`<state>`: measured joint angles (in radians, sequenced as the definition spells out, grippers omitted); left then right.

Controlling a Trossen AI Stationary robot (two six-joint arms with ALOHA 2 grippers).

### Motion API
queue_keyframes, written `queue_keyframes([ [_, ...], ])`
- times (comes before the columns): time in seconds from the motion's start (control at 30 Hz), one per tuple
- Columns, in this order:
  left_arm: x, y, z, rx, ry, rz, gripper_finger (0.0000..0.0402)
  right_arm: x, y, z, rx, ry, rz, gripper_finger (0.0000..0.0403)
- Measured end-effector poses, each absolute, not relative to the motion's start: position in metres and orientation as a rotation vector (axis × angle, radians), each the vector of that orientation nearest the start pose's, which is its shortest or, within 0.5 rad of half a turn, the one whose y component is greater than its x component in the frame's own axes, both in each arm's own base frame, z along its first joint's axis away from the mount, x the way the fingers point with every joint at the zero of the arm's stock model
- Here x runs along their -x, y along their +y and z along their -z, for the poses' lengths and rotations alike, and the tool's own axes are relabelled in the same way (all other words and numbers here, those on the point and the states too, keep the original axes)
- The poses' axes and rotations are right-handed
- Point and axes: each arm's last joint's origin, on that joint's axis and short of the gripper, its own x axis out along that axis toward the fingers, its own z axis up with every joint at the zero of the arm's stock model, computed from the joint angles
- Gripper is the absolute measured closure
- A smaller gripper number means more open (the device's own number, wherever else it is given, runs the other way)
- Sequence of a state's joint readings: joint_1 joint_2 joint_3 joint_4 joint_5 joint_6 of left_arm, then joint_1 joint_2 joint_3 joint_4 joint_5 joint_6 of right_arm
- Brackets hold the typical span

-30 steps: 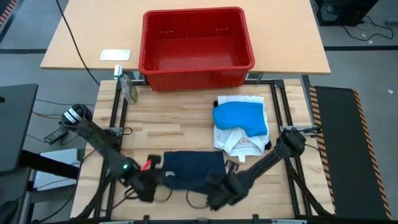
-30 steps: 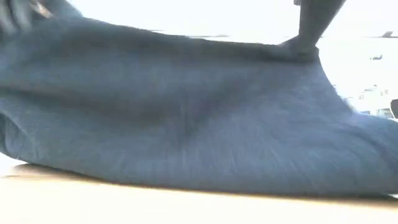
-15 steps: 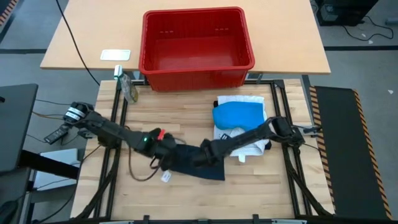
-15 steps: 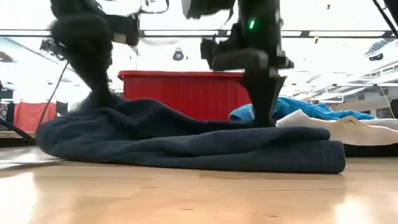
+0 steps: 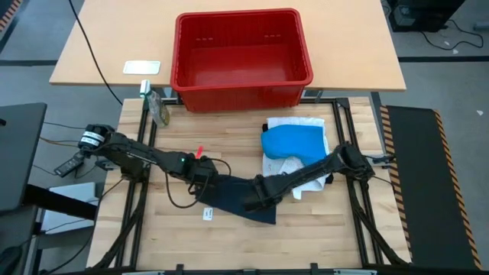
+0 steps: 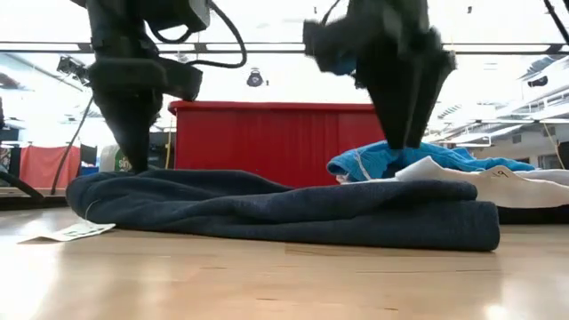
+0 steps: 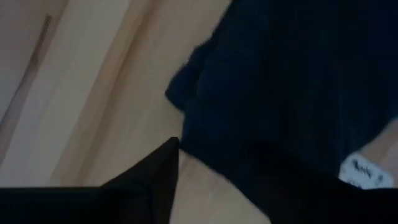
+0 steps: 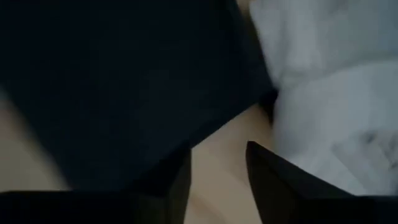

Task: Fold laundry
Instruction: Fold the dark blue shorts, then stack the dark blue shorts on top of the blue shorts

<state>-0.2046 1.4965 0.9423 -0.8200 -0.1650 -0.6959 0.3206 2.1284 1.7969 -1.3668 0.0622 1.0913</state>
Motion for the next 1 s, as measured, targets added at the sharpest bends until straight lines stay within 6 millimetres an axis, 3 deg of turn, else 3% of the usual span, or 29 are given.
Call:
queue_keyframes([
  [0.17,-0.248,-0.055,-0.203,0.321,1.288,-0.397,0.0144,-0.362,0.155,-0.228,-0.62,1.374,0.838,0.02],
  [0.27,-0.251,-0.062,-0.199,0.319,1.249,-0.329,0.0113,-0.358,0.169,-0.223,-0.725,1.264,0.924,0.0181],
  [0.37,-0.253,-0.06,-0.181,0.381,1.191,-0.298,0.0089,-0.359,0.178,-0.211,-0.829,1.167,0.954,0.0168],
  [0.57,-0.246,-0.038,-0.144,0.494,1.074,-0.356,0.0061,-0.346,0.183,-0.19,-0.951,1.055,1.148,0.0147],
  [0.8,-0.236,-0.033,-0.122,0.532,0.915,-0.328,0.0062,-0.337,0.182,-0.159,-1.033,0.981,1.211,0.0121],
  [1.0,-0.229,-0.042,-0.116,0.521,0.939,-0.309,0.0137,-0.341,0.177,-0.132,-1.166,0.909,1.111,0.0115],
])
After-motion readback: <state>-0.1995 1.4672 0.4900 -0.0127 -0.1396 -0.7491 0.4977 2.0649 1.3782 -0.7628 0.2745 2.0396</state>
